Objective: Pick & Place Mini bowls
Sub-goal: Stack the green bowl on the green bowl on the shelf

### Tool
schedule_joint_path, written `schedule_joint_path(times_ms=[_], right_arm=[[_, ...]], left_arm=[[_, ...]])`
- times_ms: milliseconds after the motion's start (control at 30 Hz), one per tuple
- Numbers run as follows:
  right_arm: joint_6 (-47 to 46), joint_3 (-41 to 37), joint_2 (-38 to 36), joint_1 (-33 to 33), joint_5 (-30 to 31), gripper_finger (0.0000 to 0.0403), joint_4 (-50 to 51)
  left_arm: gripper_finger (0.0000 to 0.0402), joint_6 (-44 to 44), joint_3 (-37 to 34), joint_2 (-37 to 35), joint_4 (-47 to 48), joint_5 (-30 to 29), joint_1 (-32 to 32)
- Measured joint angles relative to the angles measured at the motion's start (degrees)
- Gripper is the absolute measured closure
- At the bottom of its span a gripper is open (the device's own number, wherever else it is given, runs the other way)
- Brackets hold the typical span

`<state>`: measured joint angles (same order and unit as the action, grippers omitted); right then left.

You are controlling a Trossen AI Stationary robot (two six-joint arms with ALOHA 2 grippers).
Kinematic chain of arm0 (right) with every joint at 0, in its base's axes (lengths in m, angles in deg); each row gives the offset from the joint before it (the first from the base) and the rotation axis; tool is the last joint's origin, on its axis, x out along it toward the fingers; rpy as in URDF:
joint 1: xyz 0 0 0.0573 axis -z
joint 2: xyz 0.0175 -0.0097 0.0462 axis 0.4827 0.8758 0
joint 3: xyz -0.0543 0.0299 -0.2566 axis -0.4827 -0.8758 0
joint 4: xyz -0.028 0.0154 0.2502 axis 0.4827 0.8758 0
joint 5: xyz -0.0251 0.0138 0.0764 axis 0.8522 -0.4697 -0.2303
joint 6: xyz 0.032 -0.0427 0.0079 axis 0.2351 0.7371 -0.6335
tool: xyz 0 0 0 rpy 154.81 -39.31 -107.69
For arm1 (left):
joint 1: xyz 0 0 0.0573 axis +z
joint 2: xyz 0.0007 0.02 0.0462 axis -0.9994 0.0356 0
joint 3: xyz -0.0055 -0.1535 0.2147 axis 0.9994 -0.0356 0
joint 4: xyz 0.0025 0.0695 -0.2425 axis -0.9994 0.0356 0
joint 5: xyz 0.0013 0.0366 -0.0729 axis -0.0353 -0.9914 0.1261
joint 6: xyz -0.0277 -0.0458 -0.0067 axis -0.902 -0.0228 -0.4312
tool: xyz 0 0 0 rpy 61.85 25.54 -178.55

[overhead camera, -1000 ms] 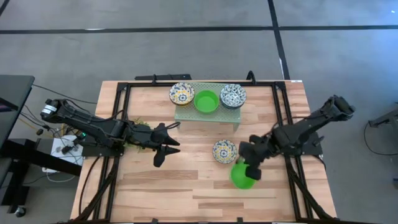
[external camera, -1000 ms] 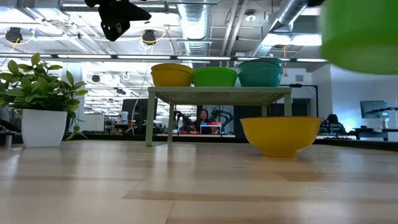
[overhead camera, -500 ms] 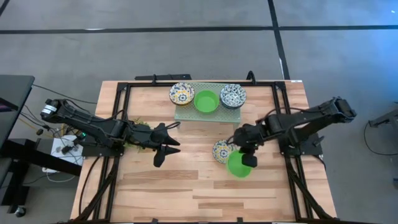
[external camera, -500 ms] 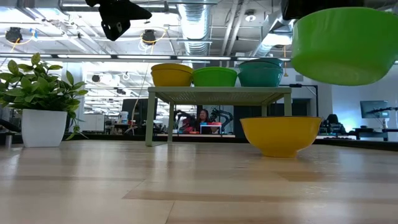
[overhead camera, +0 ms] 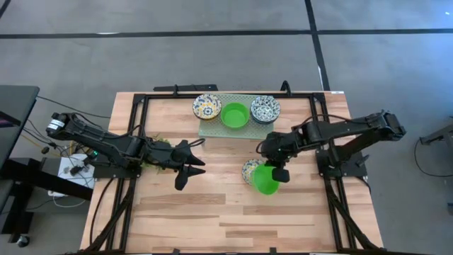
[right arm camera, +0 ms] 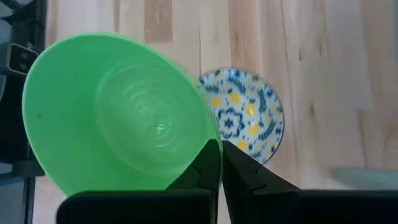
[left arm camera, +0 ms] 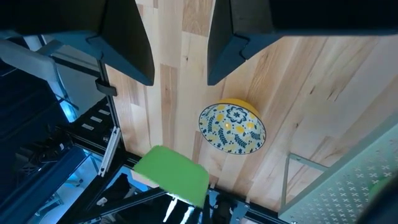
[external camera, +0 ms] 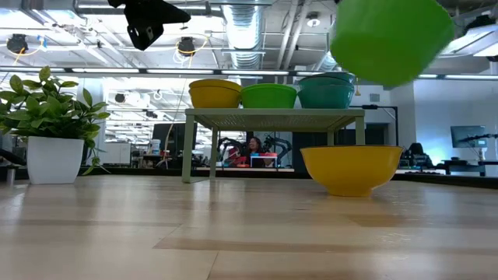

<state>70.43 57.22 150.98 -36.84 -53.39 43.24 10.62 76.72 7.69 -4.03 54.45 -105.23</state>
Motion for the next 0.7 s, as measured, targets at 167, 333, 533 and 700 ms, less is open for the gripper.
schedule_joint_path(times_ms=[167,333,533,700], right_arm=[[2.9,2.4,0.0,0.3,0.0,0.0401,0.0],[3.3,2.8,0.2,0.4,0.6,0.0401,0.0],[5.7,2.8,2.9,2.1,1.0,0.0401,-7.7],[7.2,3.5,6.7,3.6,0.6,0.0401,-15.5]], left_arm=[[0.0252,0.0,0.0,0.0,-0.3,0.0,0.0],[0.0252,0.0,0.0,0.0,-0.4,0.0,0.0],[0.0252,0.0,0.0,0.0,-0.4,0.0,0.0],[0.0252,0.0,0.0,0.0,-0.8,0.0,0.0]])
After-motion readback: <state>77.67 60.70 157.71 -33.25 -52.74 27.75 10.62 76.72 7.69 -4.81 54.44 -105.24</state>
